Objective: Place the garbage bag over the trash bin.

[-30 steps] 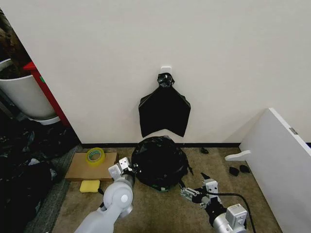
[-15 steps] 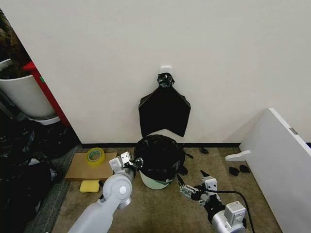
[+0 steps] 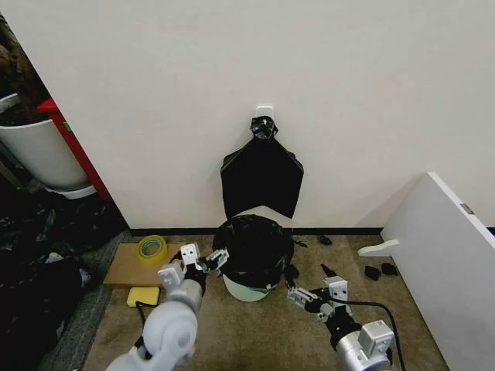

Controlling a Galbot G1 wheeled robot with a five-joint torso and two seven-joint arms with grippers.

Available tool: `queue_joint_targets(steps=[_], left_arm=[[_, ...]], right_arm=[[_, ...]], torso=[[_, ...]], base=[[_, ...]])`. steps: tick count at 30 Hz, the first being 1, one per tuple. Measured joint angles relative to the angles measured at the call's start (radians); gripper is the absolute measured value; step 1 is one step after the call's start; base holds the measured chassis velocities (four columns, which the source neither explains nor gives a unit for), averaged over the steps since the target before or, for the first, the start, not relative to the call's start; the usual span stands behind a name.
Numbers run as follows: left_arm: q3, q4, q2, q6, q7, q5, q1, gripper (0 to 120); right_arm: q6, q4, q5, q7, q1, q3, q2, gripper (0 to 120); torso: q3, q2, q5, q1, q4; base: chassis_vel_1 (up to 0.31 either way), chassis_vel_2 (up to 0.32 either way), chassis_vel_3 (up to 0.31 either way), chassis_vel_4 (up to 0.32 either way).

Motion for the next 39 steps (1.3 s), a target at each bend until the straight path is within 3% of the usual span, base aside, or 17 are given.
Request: queue_joint_targets(steps=[3,4,7,11,19,25,39], left_arm=[[-0.064,0.036,-0.034,-0.235,0.041,0.278,0.135,100],[-0.064,0.036,-0.034,-0.235,0.041,0.278,0.135,100],[-0.120,0.020,-0.084,-0.361,0.056,0.360,0.251,100],[-0.145,-0.010,-0.128,-0.453,0.071,0.410,0.352,100],[-0.162,-0.004,-0.165,-0.510,0.053,0.464,0.410,100],[-0.200,-0.030,-0.176,-0.508,0.048,0.436,0.425,100],[-0.167,-0.027,-0.194,-0.501,0.045,0.438,0.448,100]], right_arm=[[0.082,-0.033,-0.097,0.051,-0.013,-0.003,0.074,100],[0.082,-0.033,-0.097,0.051,-0.013,-0.003,0.074,100],[0.139,-0.042,-0.189,0.080,-0.027,-0.017,0.128,100],[0.205,-0.061,-0.242,0.083,-0.040,-0.016,0.155,100],[0.241,-0.065,-0.261,0.080,-0.061,-0.008,0.163,100],[0.253,-0.070,-0.270,0.075,-0.072,-0.006,0.166,100],[0.250,-0.077,-0.276,0.072,-0.078,-0.025,0.170,100]], torso=[[0.000,0.000,-0.0003,0.000,0.0001],[0.000,0.000,-0.0003,0.000,0.0001],[0.000,0.000,-0.0002,0.000,0.0002],[0.000,0.000,0.0000,0.000,0.0002],[0.000,0.000,0.0000,0.000,0.0000],[0.000,0.000,0.0000,0.000,0.0001],[0.000,0.000,0.0000,0.000,0.0001]], base=[[0.000,0.000,0.000,0.000],[0.000,0.000,0.000,0.000],[0.000,0.000,0.000,0.000],[0.000,0.000,0.000,0.000],[0.000,0.000,0.000,0.000],[0.000,0.000,0.000,0.000],[0.000,0.000,0.000,0.000]])
